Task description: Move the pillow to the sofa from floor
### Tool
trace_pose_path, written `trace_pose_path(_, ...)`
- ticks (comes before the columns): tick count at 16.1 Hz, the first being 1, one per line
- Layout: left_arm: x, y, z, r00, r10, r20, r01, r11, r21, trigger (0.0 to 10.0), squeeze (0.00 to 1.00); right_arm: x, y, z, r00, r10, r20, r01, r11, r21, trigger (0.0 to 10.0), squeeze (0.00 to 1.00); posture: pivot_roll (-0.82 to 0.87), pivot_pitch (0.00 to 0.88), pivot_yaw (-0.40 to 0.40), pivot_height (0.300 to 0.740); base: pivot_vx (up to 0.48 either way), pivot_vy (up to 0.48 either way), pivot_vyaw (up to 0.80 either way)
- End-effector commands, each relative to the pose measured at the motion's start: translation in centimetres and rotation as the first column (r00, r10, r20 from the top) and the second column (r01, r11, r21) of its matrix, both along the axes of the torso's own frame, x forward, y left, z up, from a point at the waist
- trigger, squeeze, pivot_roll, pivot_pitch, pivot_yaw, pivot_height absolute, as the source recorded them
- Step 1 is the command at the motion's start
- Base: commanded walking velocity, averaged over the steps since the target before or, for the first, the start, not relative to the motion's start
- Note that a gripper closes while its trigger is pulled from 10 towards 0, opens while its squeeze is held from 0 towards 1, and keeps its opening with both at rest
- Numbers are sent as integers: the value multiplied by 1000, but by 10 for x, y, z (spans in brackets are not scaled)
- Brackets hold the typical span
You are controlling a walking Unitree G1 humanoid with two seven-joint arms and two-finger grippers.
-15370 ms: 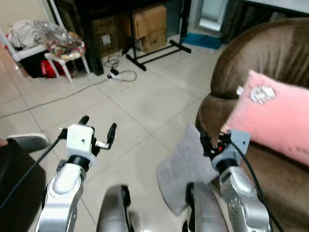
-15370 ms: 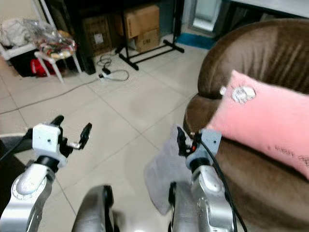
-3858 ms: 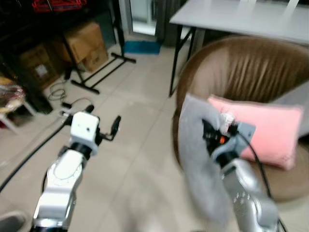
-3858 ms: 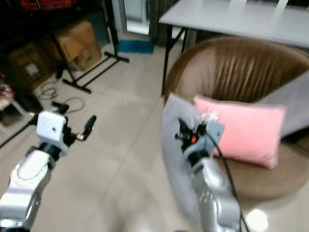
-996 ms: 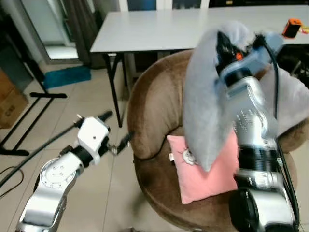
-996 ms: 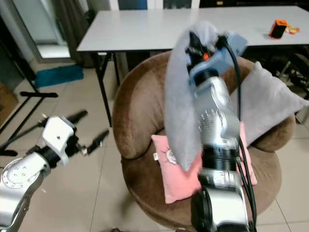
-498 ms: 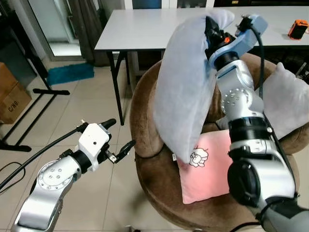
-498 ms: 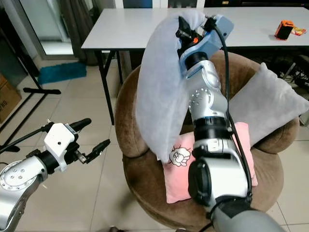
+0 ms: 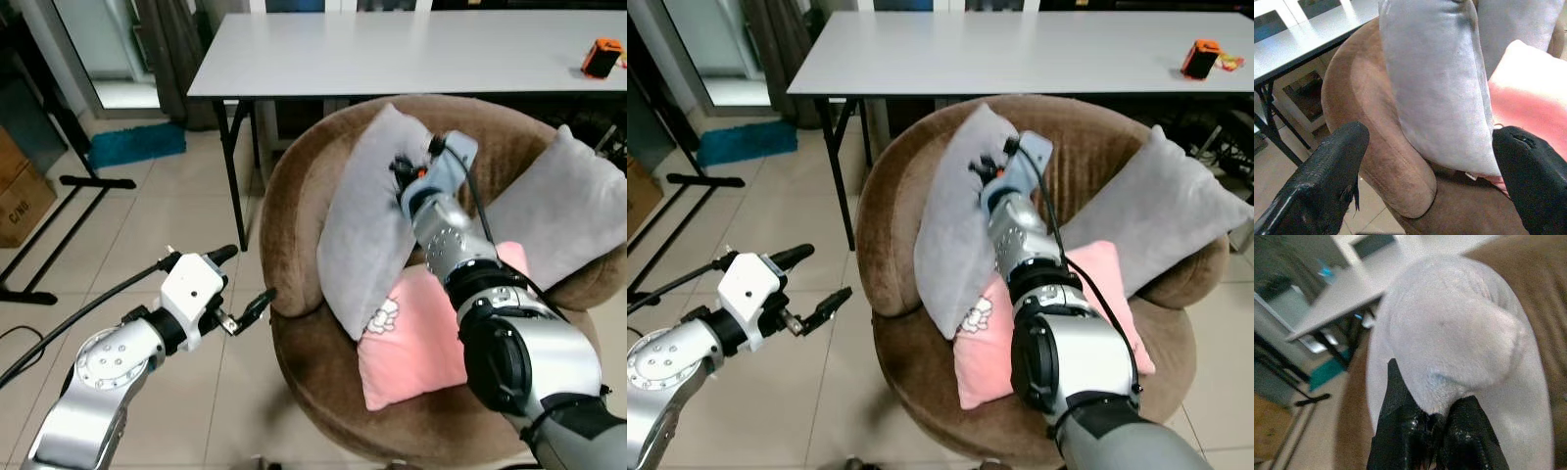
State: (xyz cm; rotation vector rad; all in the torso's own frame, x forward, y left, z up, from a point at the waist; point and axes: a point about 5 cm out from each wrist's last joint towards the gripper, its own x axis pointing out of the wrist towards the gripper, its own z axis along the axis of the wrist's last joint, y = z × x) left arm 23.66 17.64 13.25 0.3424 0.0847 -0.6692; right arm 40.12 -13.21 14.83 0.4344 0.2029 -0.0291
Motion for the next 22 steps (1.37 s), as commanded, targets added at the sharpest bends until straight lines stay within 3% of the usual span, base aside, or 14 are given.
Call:
trace_pose_path(1, 0, -2, 3, 1000, -17, 1, 17, 1000, 5, 10000, 192, -3, -2, -12, 997, -22, -68, 22, 1000, -10, 10000, 1000, -6, 53, 31, 740, 0, 0, 0)
trace_pose_path(3, -1, -3, 1, 1000, -27, -9, 27, 1000, 3, 10000, 196, -1, -13, -6, 995, -81, -56, 81, 997, 5, 10000, 1000, -5, 50, 27, 740, 0, 0, 0)
trace_pose_path(6, -2, -5, -4, 997, -62, -48, 63, 998, 8, 10000, 200, 4, -53, 16, 973, -229, 18, 230, 973, -22, 10000, 1000, -13, 32, 29, 740, 0, 0, 0)
trace_pose_path(10, 6, -6, -2, 998, -59, -25, 59, 998, 1, 10000, 204, 2, -86, 26, 967, -249, 58, 245, 967, 73, 10000, 976, -21, 6, 30, 740, 0, 0, 0)
trace_pose_path(11, 8, -6, -2, 999, -34, -13, 34, 999, -18, 10000, 192, 2, -90, 30, 973, -213, 84, 211, 977, 35, 10000, 0, -28, 2, 33, 740, 0, 0, 0)
trace_pose_path(13, 14, -7, -3, 999, 43, 11, -43, 998, -55, 10000, 176, 2, -92, 34, 983, -139, 121, 142, 990, -19, 10000, 0, -40, 0, 37, 740, 0, 0, 0)
trace_pose_path(15, 22, -7, -3, 983, 177, 47, -172, 980, -99, 10000, 169, 0, -85, 31, 985, -38, 170, 50, 996, -70, 10000, 0, -42, 0, 35, 740, 0, 0, 0)
trace_pose_path(17, 22, -6, -4, 967, 244, 72, -236, 966, -102, 10000, 176, -5, -77, 24, 978, 30, 205, -5, 993, -120, 10000, 0, -52, 0, 40, 740, 0, 0, 0)
trace_pose_path(19, 17, -6, -8, 948, 305, 89, -296, 949, -106, 10000, 184, -47, -61, 7, 960, 54, 275, -23, 993, -116, 10000, 0, -71, 0, 40, 740, 0, 0, 0)
trace_pose_path(20, 17, -6, -8, 943, 319, 99, -309, 945, -102, 10000, 184, -68, -58, -1, 964, 24, 266, -1, 996, -86, 10000, 0, -71, 1, 43, 740, 0, -285, 0)
trace_pose_path(21, 17, -5, -8, 940, 324, 104, -314, 944, -100, 10000, 184, -76, -57, -3, 965, 13, 263, 6, 997, -72, 10000, 0, -73, 3, 45, 740, 0, -285, 0)
trace_pose_path(22, 18, -4, -8, 932, 344, 118, -333, 938, -100, 10000, 188, -101, -52, -12, 964, -1, 266, 27, 995, -93, 10000, 0, -92, 9, 64, 740, 0, -420, 0)
